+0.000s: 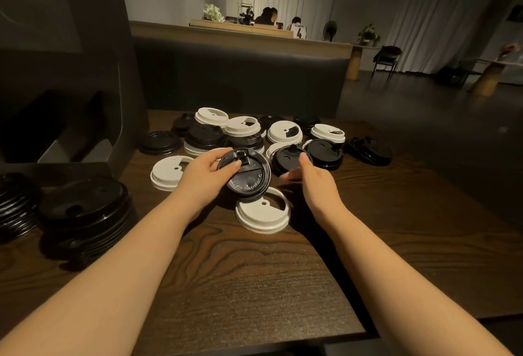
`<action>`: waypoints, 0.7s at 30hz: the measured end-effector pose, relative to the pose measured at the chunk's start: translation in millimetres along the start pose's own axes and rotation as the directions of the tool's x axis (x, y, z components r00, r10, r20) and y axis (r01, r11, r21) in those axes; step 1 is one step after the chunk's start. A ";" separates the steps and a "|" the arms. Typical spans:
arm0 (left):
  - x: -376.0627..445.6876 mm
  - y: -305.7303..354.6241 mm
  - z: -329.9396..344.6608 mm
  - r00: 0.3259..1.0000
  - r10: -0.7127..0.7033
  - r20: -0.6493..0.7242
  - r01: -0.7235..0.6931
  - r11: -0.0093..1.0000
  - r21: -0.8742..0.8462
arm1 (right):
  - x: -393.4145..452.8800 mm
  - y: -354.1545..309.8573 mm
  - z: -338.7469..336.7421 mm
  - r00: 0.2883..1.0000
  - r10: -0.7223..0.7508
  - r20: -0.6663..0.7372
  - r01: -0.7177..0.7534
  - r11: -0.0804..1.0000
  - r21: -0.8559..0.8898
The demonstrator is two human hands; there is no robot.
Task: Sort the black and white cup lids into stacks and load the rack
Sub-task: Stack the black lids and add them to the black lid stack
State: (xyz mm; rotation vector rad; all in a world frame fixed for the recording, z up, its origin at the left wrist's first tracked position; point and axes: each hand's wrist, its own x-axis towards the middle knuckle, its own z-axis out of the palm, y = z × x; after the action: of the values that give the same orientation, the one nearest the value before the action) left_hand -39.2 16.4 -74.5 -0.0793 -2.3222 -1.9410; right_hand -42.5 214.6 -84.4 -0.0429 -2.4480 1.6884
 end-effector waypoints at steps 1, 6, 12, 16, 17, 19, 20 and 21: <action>1.3 -0.4 -0.7 1.000 0.000 -0.030 0.003 0.996 0.086 | 6.2 -1.4 -1.7 0.999 -0.005 -0.031 0.004 0.999 -0.040; 12.3 -2.1 -10.8 0.974 -0.099 -0.205 0.153 0.952 0.267 | 38.5 2.1 -6.9 0.997 0.015 0.075 0.026 0.853 -0.521; 13.5 -4.1 -10.5 0.984 -0.120 -0.128 0.170 0.838 0.518 | 51.1 2.7 -4.8 0.980 -0.177 -0.093 0.082 0.780 -0.620; 13.2 -3.2 -9.3 0.985 -0.099 -0.140 0.162 0.813 0.560 | 47.7 7.8 3.1 0.994 -0.064 -0.088 0.015 0.877 -0.480; 13.3 -3.0 -9.3 0.984 -0.088 -0.156 0.161 0.816 0.556 | 45.2 8.0 3.8 0.994 -0.066 -0.091 0.018 0.894 -0.447; 12.2 -2.2 -9.2 0.980 -0.065 -0.186 0.157 0.829 0.537 | 39.6 6.8 2.8 0.995 -0.077 -0.063 0.045 0.912 -0.409; 11.6 -1.6 -8.9 0.979 -0.048 -0.198 0.147 0.840 0.523 | 36.9 6.0 1.5 0.996 -0.085 -0.040 0.062 0.915 -0.398; 10.5 0.0 -8.3 0.978 -0.029 -0.208 0.133 0.854 0.504 | 33.6 4.4 0.5 0.995 -0.100 -0.019 0.085 0.915 -0.394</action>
State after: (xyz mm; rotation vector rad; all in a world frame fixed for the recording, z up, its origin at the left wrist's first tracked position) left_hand -49.2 8.0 -71.8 0.2483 -2.6477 -1.2162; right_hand -76.0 219.7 -84.6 -0.0086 -2.6715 1.1235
